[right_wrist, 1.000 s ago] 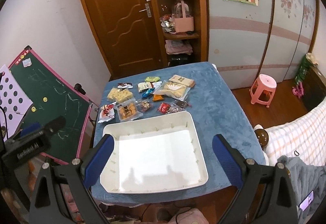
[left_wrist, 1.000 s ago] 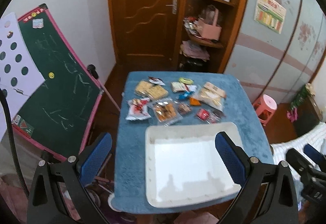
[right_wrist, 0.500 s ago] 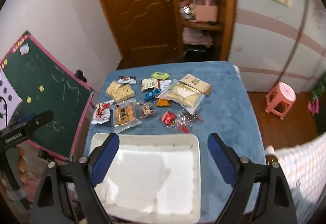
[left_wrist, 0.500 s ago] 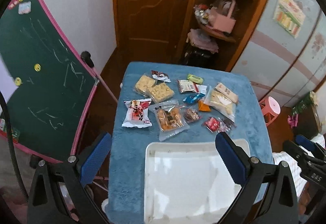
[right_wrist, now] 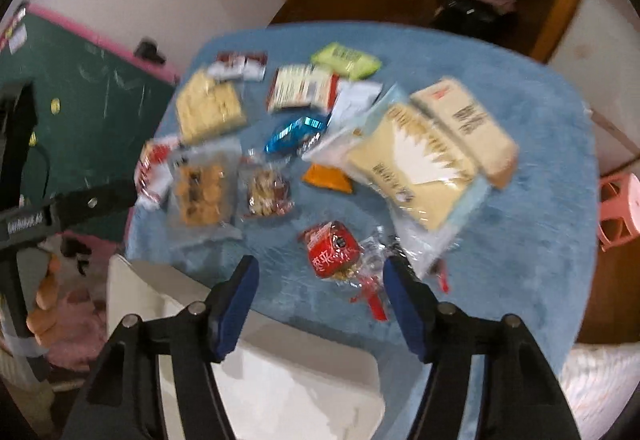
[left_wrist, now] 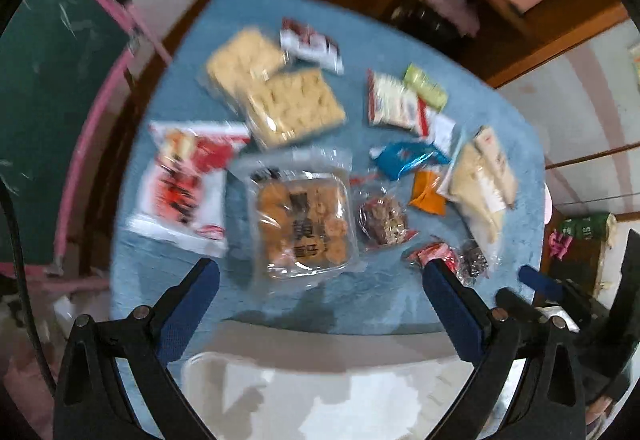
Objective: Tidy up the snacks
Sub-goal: 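Grasp the clear crispy-cake pack with left gripper while right grasps red-labelled bag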
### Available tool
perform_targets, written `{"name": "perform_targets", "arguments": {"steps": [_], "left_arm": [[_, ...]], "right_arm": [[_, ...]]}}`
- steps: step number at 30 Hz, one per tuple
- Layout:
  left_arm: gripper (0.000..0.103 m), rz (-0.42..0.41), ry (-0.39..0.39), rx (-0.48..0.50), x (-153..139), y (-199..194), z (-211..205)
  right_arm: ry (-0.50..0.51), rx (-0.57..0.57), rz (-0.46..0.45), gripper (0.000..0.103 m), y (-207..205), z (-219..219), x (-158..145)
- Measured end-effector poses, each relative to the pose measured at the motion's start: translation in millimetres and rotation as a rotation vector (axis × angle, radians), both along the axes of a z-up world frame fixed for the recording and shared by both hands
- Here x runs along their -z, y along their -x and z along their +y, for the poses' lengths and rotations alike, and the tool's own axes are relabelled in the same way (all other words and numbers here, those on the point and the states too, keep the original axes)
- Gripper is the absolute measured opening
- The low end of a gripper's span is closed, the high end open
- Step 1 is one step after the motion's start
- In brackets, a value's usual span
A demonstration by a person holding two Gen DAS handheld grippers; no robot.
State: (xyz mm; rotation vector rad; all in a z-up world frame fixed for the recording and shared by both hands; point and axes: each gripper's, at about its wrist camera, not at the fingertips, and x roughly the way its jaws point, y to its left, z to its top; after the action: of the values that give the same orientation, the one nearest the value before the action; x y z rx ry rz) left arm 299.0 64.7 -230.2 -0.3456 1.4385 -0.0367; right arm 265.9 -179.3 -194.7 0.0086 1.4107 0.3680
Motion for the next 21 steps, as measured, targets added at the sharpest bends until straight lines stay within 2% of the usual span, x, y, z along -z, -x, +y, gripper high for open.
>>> {"name": "perform_targets", "arguments": {"steps": [4, 8, 15, 21], "left_arm": [[0.101, 0.077, 0.005, -0.045, 37.9, -10.8, -4.1], [0.101, 0.115, -0.012, -0.083, 60.0, -17.0, -4.6], [0.101, 0.156, -0.022, -0.094, 78.4, -24.9, -15.8], [0.101, 0.175, -0.098, -0.074, 94.8, -40.3, -28.0]], "right_arm": [[0.040, -0.084, 0.047, 0.065, -8.8, 15.0, 35.2], [0.070, -0.122, 0.076, 0.065, -15.2, 21.0, 57.1], [0.126, -0.195, 0.102, 0.065, -24.7, 35.4, 80.6], [0.184, -0.256, 0.097, 0.062, -26.5, 45.7, 89.4]]}}
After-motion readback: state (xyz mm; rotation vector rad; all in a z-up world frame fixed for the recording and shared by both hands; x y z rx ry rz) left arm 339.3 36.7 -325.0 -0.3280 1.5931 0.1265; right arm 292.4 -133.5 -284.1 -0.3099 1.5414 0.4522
